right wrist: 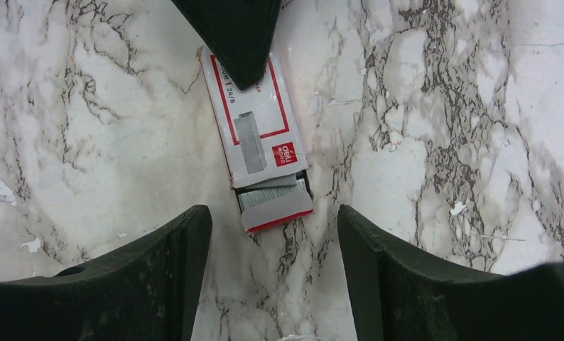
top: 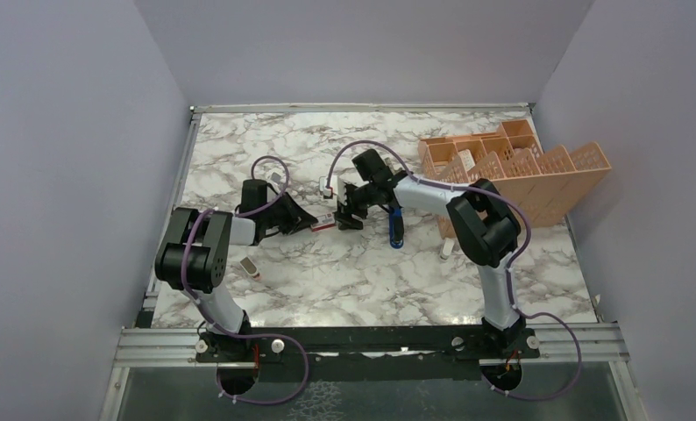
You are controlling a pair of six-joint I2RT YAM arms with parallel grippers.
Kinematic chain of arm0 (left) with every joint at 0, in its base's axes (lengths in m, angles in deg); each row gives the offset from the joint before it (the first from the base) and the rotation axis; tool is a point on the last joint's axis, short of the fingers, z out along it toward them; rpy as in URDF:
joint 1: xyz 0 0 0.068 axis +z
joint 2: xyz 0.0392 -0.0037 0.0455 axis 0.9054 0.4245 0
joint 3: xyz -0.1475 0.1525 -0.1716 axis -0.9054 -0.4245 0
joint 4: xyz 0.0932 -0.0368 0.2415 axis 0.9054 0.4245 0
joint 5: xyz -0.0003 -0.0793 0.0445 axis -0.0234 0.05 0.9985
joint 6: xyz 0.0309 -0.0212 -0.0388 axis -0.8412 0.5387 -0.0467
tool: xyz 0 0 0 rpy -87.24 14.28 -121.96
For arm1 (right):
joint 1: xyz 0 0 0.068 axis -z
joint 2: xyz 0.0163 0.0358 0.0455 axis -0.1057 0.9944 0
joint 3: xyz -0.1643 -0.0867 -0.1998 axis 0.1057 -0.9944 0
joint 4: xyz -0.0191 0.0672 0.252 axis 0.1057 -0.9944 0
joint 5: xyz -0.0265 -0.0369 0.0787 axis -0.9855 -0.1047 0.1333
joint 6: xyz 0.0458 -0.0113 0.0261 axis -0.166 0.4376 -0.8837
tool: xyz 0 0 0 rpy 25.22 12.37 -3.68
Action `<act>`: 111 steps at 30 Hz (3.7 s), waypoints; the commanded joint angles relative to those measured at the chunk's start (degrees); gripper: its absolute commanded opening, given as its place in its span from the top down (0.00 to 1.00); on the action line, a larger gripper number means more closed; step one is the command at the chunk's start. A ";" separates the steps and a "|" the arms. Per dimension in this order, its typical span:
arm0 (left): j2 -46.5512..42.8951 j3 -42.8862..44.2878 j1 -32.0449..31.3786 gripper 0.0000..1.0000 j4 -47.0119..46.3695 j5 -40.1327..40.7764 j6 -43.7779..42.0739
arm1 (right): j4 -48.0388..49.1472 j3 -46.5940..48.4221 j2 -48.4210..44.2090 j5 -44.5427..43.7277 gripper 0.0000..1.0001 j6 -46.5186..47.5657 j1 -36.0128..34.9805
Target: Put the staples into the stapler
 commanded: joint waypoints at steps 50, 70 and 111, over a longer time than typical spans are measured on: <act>10.28 16.27 11.57 1.00 5.53 -16.28 -14.18 | 10.02 -4.06 1.59 -4.62 0.66 -2.84 -0.05; 13.35 14.89 7.88 0.73 4.66 -17.43 -14.25 | 10.19 -4.44 2.00 -4.91 0.59 -3.38 0.49; 1.98 9.67 20.40 0.90 2.20 -5.13 -9.23 | 14.04 -3.95 2.36 -10.57 0.49 -10.97 1.06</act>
